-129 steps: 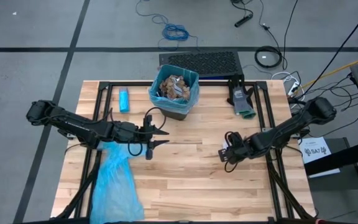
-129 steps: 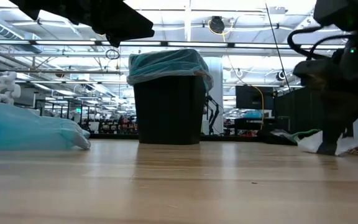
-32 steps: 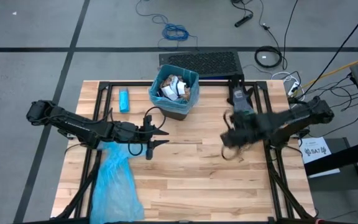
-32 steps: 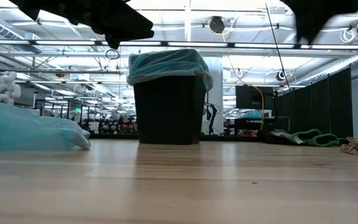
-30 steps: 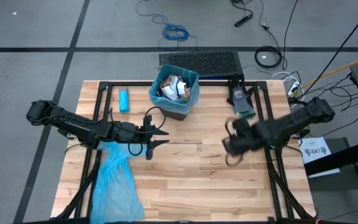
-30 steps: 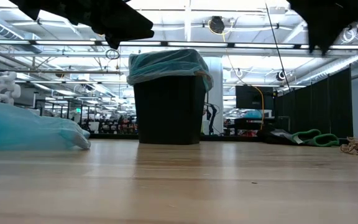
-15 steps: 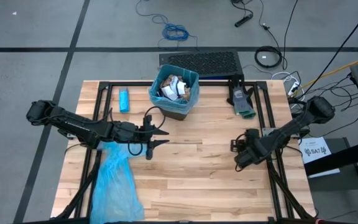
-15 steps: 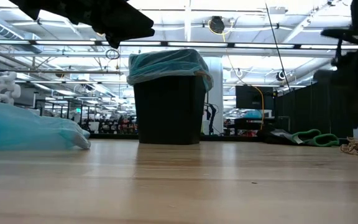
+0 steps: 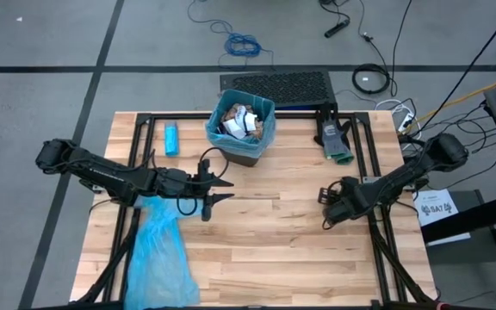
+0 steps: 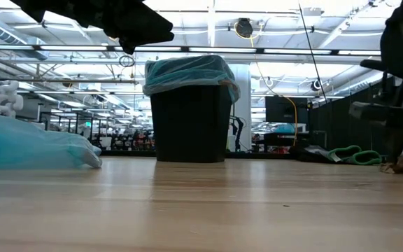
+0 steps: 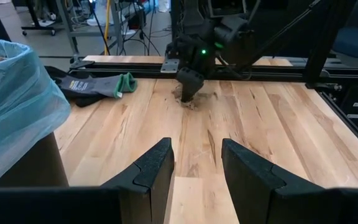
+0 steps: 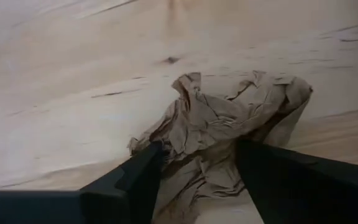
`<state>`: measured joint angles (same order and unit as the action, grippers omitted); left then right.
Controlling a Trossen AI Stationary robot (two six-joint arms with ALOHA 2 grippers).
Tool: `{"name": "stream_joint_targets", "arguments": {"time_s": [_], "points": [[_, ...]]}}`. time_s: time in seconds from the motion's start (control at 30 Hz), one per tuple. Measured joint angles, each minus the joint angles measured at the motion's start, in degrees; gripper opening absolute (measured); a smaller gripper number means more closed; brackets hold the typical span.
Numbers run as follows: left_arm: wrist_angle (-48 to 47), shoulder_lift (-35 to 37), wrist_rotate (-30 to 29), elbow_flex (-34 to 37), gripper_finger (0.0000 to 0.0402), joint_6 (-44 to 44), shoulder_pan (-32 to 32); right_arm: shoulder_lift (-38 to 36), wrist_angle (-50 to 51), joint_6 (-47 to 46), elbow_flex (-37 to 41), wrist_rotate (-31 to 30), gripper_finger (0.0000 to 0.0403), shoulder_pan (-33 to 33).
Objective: Place trash/remove bag and relplace
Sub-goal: Put the brown paper into the trash bin
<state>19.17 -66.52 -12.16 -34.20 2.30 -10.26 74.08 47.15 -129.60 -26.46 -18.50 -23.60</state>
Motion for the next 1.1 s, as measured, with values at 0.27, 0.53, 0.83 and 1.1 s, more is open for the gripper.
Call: {"name": "stream_joint_targets", "arguments": {"time_s": [0.27,0.53,0.83,1.1], "points": [[0.1,0.0,0.0,0.0,0.0141,0.2,0.0,0.3,3.0,8.5,-6.9,0.5,0.0015,0.3],[0.1,0.0,0.0,0.0,0.0141,0.2,0.0,0.3,19.3,17.4,-20.3,-2.9,0.0002,3.7],[0.1,0.0,0.0,0.0,0.0141,0.2,0.0,0.3,31.2,40.9,-49.0,-14.3,0.0001,11.5],[0.1,0.0,0.0,0.0,0.0141,-0.1,0.1,3.3,15.9,72.8,-65.0,-15.6,0.0,21.8]]}}
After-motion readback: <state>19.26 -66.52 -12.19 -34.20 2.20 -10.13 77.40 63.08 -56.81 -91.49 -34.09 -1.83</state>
